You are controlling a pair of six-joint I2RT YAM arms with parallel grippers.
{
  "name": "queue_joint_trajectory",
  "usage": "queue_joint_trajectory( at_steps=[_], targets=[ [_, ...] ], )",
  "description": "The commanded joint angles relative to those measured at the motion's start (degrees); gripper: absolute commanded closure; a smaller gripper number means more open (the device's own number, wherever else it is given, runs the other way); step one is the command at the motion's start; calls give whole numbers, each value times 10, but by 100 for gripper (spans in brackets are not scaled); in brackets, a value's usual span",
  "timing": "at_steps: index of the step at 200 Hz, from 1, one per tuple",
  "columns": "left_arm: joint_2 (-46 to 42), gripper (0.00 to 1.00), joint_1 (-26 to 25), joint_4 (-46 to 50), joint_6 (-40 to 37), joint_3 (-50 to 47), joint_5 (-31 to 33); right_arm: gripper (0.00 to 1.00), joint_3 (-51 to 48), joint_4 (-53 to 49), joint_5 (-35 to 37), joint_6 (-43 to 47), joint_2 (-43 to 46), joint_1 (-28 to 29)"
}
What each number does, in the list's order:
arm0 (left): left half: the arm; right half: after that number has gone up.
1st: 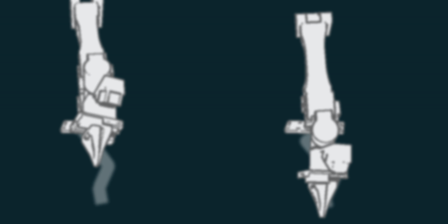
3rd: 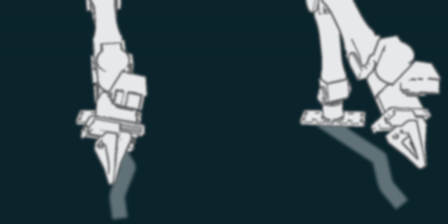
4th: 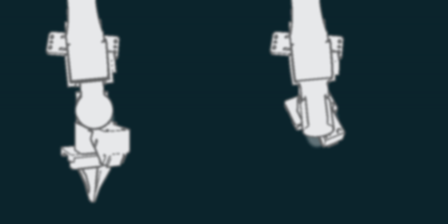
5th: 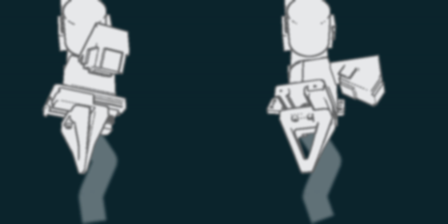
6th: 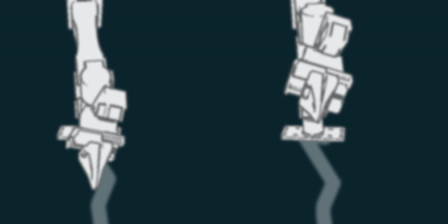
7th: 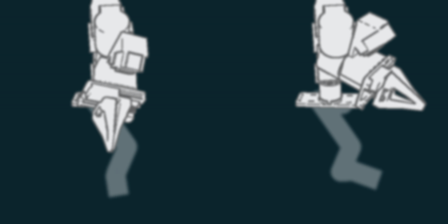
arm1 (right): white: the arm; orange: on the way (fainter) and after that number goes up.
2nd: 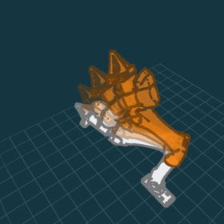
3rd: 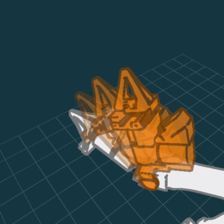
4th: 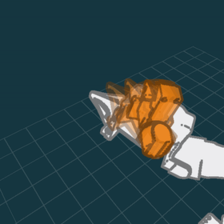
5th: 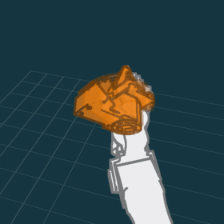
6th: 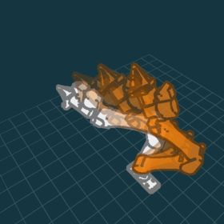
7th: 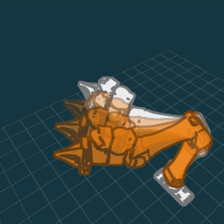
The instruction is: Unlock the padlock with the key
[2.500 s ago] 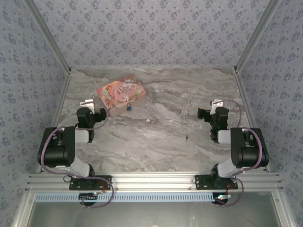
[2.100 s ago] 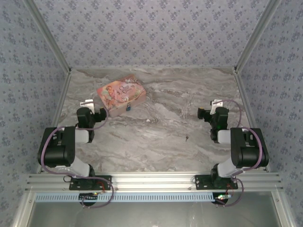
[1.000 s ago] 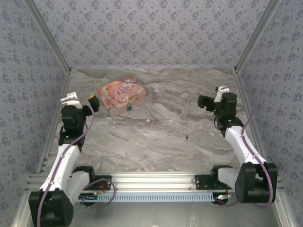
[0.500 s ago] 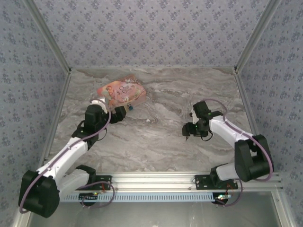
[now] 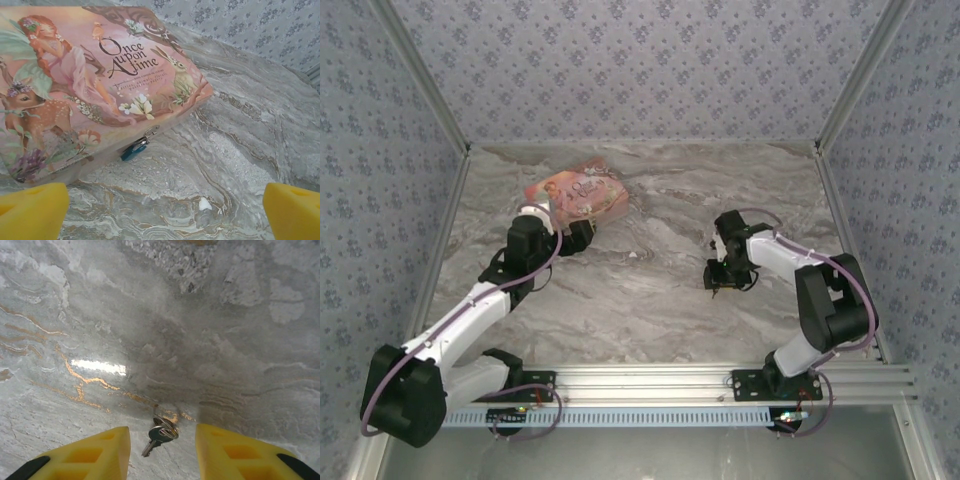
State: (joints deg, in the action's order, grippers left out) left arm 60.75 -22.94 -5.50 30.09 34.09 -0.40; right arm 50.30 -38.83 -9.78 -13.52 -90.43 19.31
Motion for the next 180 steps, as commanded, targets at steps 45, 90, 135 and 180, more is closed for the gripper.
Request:
queue_joint_trajectory(
  at_steps=[45, 90, 135, 180],
  targets=[
    [-17, 1, -3, 16, -10, 19, 22, 71, 26, -22, 29, 5, -41, 20],
    [-26, 1, -3, 42, -32, 24, 39, 89, 20, -2, 16, -6, -60, 20],
    [-34, 1, -2, 44, -37, 24, 33, 100, 3, 24, -39, -29, -36, -4],
    [-29, 1, -3, 47, -6, 36, 8, 100, -41, 102, -150, -96, 24, -49]
  ],
)
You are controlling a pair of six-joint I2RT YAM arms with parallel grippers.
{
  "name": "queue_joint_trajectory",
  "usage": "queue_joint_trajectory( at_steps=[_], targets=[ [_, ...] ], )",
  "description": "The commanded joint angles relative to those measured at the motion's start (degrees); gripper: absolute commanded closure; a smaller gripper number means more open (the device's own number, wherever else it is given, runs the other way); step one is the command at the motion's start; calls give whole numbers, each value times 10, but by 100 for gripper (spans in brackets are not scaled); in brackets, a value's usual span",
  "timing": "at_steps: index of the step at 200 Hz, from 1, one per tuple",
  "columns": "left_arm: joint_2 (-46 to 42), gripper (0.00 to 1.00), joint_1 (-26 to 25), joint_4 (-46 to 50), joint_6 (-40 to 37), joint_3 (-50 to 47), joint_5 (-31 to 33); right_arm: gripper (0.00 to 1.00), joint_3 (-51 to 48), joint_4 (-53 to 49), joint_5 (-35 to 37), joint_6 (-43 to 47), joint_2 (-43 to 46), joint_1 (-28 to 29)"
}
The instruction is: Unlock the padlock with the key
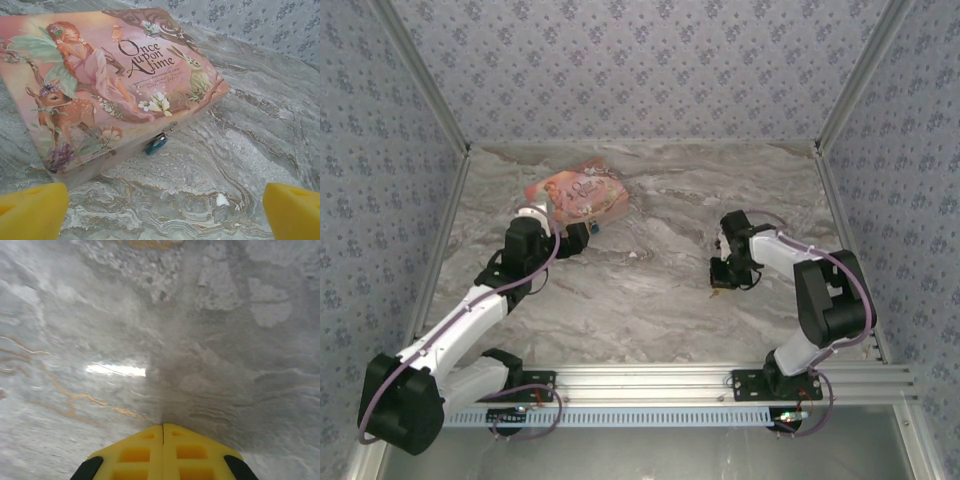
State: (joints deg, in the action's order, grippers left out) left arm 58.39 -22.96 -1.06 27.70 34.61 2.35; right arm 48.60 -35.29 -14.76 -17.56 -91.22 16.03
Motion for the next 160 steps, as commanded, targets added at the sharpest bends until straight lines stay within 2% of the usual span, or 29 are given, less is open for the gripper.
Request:
queue_joint_trajectory(
  at_steps=[1, 22, 39, 78, 114, 142, 160],
  targets=[
    [-5, 1, -2, 3, 20, 31, -21, 100, -26, 70, -104, -58, 33, -18],
    [10, 1, -6, 1, 71, 45, -51, 100, -50, 130, -160, -120, 55, -39],
    [30, 1, -14, -13, 125, 54, -77, 100, -62, 166, -179, -168, 73, -47],
    [95, 2, -44, -111, 224, 71, -148, 100, -63, 232, -188, -271, 122, -51],
    [159, 4, -75, -223, 300, 102, -170, 100, -62, 334, -174, -391, 174, -50],
    [211, 5, -91, -296, 448, 119, -153, 100, -50, 416, -152, -490, 186, -42],
    [239, 9, -103, -346, 549, 123, -133, 100, -26, 432, -128, -525, 185, -25]
  ],
)
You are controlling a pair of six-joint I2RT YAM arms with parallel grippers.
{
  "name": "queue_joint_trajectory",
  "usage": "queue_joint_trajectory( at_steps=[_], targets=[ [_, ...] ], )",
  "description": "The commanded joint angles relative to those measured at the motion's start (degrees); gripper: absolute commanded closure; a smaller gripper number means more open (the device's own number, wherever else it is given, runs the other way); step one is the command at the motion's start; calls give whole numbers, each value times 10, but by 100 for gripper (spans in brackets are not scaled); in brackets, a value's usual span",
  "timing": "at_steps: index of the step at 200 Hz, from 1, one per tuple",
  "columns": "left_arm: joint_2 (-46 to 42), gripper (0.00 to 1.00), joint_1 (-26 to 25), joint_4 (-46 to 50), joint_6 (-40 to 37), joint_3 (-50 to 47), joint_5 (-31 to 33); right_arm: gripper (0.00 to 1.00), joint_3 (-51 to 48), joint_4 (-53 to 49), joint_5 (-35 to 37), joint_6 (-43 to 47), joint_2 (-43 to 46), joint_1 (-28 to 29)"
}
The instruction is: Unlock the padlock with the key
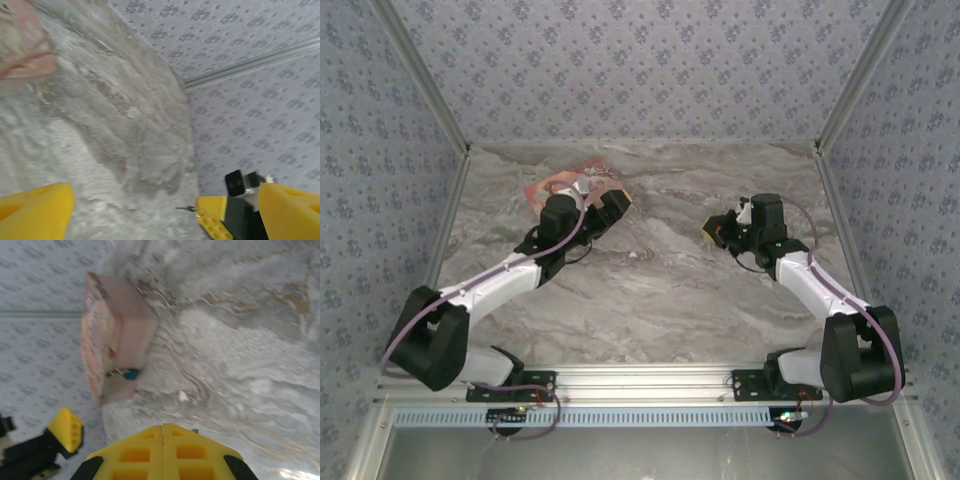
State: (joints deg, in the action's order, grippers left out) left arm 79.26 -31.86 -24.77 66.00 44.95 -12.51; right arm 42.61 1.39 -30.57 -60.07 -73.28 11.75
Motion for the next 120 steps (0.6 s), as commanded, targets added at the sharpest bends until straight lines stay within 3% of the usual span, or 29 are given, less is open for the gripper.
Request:
queue_joint_trajectory(
  at_steps=[1, 56, 120],
  targets=[
    [32, 9, -14, -113, 171, 20, 16, 100, 35, 66, 32, -101, 5, 18],
    [120, 20, -57, -283, 356, 38, 56, 100, 69, 144, 82, -198, -17, 70],
    [204, 22, -101, -396, 401, 60, 96, 100, 84, 168, 103, -223, -47, 119]
  ],
)
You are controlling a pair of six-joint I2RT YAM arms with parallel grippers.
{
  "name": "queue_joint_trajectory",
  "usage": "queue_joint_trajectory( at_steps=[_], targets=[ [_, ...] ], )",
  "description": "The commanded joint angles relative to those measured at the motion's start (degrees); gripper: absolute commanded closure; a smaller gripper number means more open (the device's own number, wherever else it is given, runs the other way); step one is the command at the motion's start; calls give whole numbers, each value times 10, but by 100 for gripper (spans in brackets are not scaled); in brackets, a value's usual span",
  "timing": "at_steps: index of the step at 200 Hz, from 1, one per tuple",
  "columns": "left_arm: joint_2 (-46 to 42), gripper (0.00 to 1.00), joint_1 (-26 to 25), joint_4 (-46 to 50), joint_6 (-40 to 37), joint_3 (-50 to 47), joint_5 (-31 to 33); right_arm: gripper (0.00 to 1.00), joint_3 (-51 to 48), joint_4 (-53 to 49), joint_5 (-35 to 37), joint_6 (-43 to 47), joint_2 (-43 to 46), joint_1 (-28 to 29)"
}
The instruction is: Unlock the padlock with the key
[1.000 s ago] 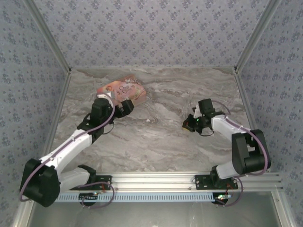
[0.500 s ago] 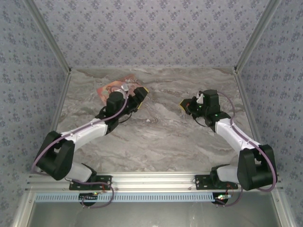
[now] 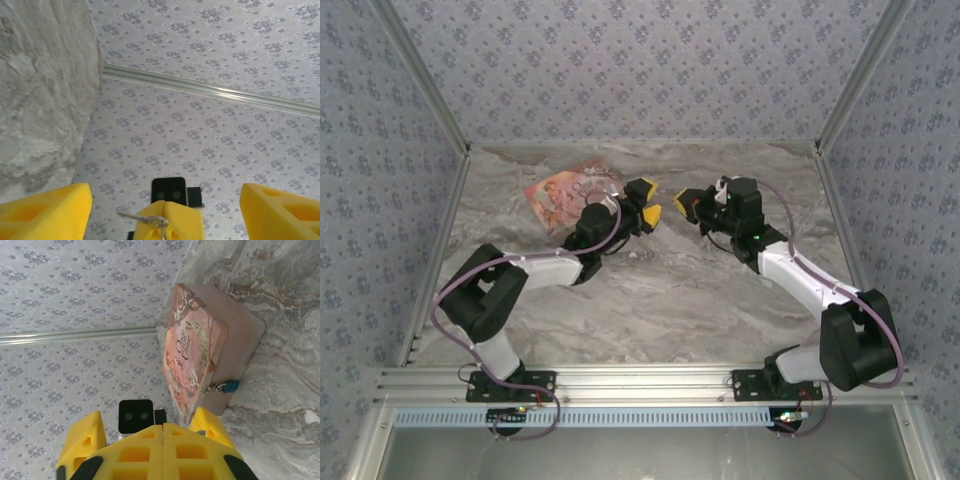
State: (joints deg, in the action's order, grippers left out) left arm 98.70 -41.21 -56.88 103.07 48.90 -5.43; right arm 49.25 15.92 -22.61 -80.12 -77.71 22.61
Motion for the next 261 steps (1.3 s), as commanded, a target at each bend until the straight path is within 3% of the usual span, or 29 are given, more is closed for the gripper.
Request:
queue_joint_trajectory(
  at_steps=[1, 113, 261],
  targets=[
    [10, 22, -8, -75, 31, 20, 25, 100, 17, 23, 24, -23, -2, 11],
    [40, 22, -16, -90, 41, 41, 18, 100, 16, 36, 28, -43, -12, 44],
    [32, 39, -15, -75, 33, 36, 21, 100, 3, -37, 76, -4, 7, 23]
  ],
)
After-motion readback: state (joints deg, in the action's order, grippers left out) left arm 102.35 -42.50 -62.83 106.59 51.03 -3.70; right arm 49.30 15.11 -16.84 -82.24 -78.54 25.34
